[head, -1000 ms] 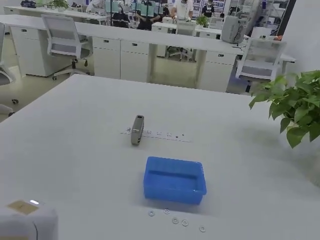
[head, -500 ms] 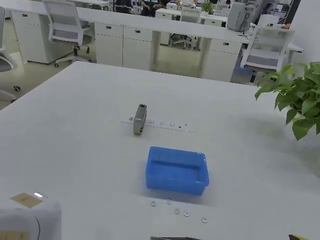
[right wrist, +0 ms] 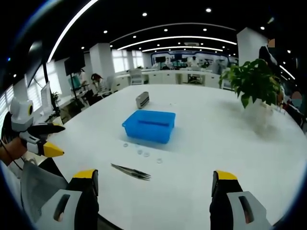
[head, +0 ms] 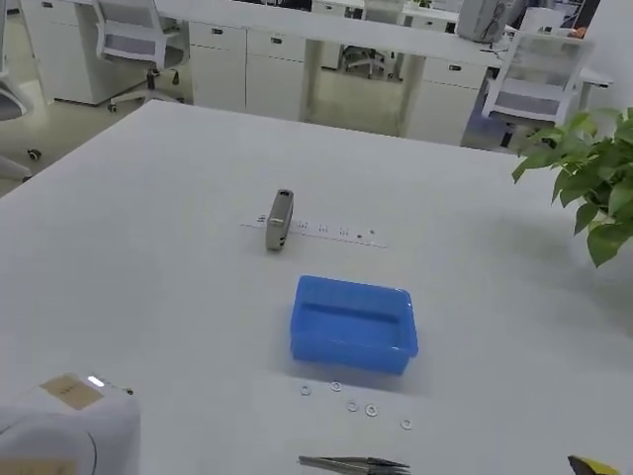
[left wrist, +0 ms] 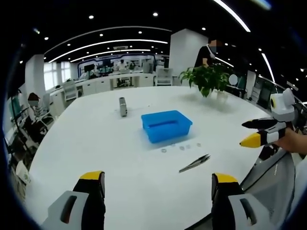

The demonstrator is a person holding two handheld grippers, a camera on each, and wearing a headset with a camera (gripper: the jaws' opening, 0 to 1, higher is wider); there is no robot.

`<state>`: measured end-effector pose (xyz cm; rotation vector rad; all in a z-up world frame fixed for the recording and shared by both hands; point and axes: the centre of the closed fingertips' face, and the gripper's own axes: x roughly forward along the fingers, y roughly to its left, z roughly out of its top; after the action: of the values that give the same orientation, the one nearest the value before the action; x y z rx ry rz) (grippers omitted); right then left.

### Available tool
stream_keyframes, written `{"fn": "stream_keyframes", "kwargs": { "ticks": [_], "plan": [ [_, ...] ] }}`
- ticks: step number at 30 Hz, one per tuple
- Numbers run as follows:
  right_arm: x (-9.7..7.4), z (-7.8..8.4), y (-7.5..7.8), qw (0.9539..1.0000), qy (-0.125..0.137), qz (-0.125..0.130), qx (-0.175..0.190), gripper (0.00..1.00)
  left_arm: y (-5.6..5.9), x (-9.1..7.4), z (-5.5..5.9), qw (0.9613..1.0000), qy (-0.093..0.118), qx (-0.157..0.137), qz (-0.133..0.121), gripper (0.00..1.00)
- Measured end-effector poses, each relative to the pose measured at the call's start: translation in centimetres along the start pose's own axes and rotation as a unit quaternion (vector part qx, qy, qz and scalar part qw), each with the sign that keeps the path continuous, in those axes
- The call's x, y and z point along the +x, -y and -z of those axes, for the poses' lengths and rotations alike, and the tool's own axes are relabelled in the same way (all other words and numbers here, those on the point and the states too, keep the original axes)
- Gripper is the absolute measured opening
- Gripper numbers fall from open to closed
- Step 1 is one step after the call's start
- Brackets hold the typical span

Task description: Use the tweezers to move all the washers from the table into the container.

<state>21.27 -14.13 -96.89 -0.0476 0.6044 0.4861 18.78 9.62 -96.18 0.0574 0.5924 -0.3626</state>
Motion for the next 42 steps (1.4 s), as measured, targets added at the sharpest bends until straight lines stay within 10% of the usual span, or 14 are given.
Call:
{"fn": "stream_keyframes", "kwargs": {
  "ticks": [12,18,27,42],
  "plan": [
    [1.2,0.1,0.3,1.0000,-0.009,0.001,-0.004,0.97,0.5,1.9,-0.5,0.9992,0.007,0.030,0.027,0.91],
    [1.6,0.4,0.0,0.9997,-0.020,-0.005,-0.013,0.96,2.5,3.0,-0.6,0.9926,0.001,0.066,0.102,0.72],
    [1.9,0.5,0.2,0.9996,-0.025,-0.006,-0.010,0.96,3.7,5.0,-0.6,0.9739,-0.036,0.138,0.176,0.40],
    [2.2,2.0,0.3,0.9985,-0.053,-0.012,-0.004,0.96,5.8,10.2,3.0,0.9395,-0.109,0.206,0.251,0.22]
  ]
}}
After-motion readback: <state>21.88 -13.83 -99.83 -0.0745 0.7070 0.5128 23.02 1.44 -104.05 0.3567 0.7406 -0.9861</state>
